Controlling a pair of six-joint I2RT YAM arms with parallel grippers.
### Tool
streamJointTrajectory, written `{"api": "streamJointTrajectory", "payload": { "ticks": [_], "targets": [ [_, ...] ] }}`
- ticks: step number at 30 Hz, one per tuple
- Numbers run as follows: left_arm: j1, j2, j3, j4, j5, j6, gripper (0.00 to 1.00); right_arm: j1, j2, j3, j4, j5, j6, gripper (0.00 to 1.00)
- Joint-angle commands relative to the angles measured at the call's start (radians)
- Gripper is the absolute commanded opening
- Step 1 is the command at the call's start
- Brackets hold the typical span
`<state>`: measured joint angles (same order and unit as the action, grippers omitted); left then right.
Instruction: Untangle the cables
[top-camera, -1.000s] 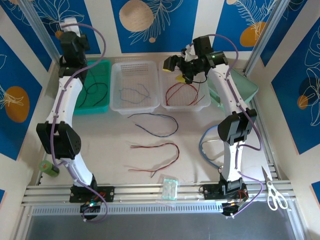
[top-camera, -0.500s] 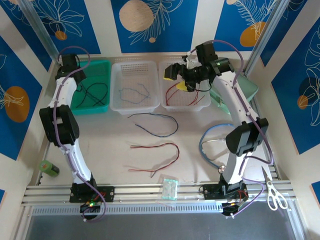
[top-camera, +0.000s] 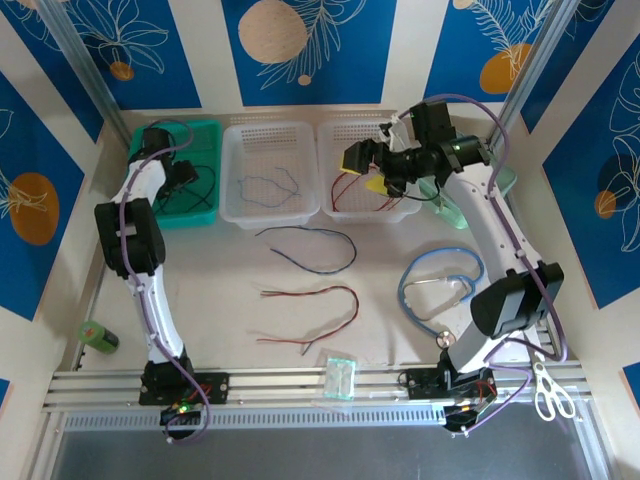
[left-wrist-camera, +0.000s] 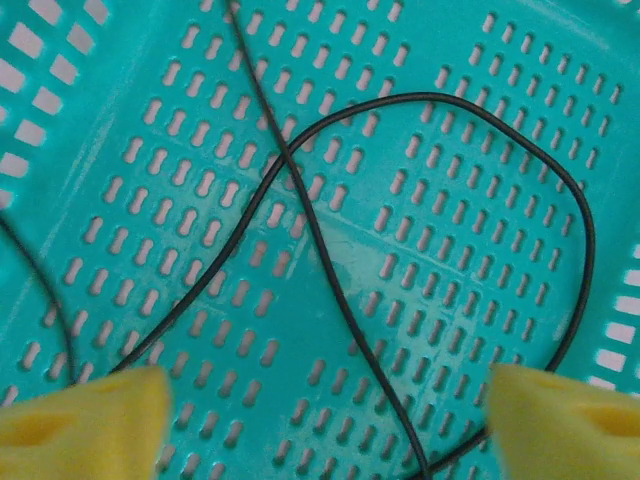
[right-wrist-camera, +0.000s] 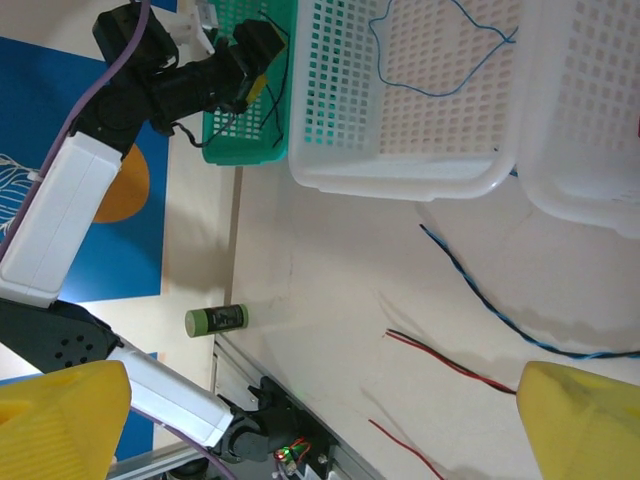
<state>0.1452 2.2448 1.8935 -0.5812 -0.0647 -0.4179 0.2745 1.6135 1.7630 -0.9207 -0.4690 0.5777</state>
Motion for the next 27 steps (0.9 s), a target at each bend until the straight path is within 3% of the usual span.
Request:
{"api": "streamJointTrajectory", "payload": {
  "ticks": [1,4,9,14,19,24,27],
  "targets": [
    [-0.026,-0.084,0.051,-0.022,-0.066,0.034,0.99,-0.003,-0.053,-0.044,0.009,0.024,0.009,0.99],
    [-0.065,-0.162,0.039,-0.013,-0.152,0.127,1.0,0.007,-0.087,-0.082,-0.018,0.105,-0.009,0.99],
    [-0.105,-0.324,-0.057,-0.001,-0.167,0.171,0.99,0.098,-0.161,-0.21,-0.007,0.271,-0.037,0.99],
    [-0.155,-0.535,-0.231,0.004,-0.1,0.198,0.99,0.244,-0.234,-0.369,0.067,0.399,-0.057,0.99],
    [-0.256,-0.767,-0.449,-0.039,-0.004,0.174,0.99,0.434,-0.34,-0.63,0.249,0.554,-0.17,0.99],
    [-0.369,-0.991,-0.675,-0.056,0.045,0.046,0.98,0.637,-0.443,-0.903,0.519,0.566,-0.404,1.0],
    [-0.433,-1.101,-0.803,-0.046,0.073,-0.058,0.98,0.739,-0.46,-1.013,0.669,0.499,-0.549,1.0]
  ]
}}
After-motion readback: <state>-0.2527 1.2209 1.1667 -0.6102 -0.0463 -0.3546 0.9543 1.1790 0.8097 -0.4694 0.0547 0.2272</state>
